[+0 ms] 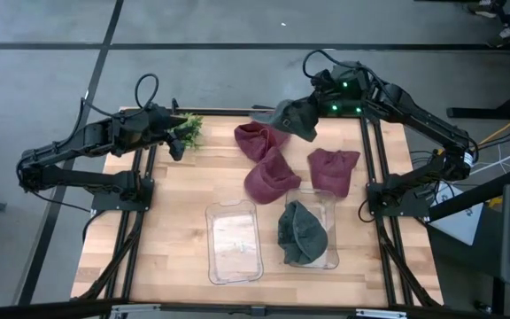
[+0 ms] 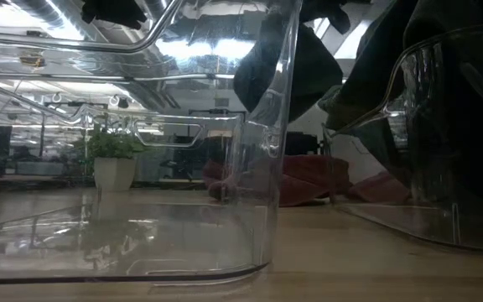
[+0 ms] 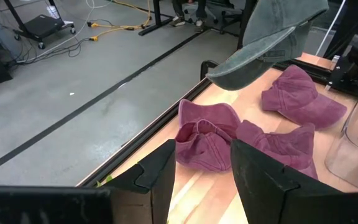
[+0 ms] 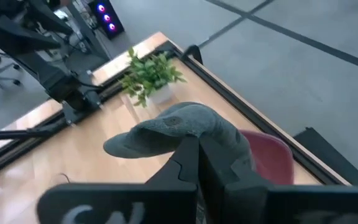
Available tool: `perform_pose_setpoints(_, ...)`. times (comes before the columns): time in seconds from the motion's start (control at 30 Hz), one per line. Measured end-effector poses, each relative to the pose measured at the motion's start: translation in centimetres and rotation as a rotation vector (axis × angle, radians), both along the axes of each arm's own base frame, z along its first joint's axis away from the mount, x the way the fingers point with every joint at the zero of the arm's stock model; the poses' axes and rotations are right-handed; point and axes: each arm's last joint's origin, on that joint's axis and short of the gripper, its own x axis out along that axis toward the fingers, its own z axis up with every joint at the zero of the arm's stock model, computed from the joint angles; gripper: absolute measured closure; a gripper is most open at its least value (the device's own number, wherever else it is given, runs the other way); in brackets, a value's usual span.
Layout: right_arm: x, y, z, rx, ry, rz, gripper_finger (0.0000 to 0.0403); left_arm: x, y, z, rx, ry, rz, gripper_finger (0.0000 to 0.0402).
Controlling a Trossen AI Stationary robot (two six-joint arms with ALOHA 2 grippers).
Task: Pick & Place hat
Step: Put the black cap into the right transparent bin
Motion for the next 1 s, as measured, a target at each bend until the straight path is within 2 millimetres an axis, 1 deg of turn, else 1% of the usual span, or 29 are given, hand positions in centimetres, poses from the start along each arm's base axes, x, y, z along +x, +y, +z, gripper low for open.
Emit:
perform_pose_setpoints(0.23,0.1,0.2,0.1,-0.006,-0.006,0.007,0.0403,0.2,0.0,-0.1,-0.010,-0.001,0.004,0.0253)
perform_pose_setpoints(0.37,0.1,0.2,0.1,-0.006,-0.006,0.008,0.0403,0.8,0.1,-0.1,-0.026,-0.008,-0.023,0.0253)
perform_pose_setpoints(0.67,0.2,0.2,0.1,-0.009,-0.010,0.010,0.0403,4.3,0.6,-0.1,-0.028,-0.072,-0.151,0.0253)
perform_pose_setpoints(0.87,0.2,0.2,0.1,-0.017,-0.007,0.016,0.0403,7.0,0.5,-0.8,0.002,-0.049,-0.249,0.0253)
perform_pose_setpoints(1.0,0.2,0.2,0.1,-0.021,-0.005,0.018,0.0403,8.2,0.3,-1.5,-0.001,-0.019,-0.281,0.0253)
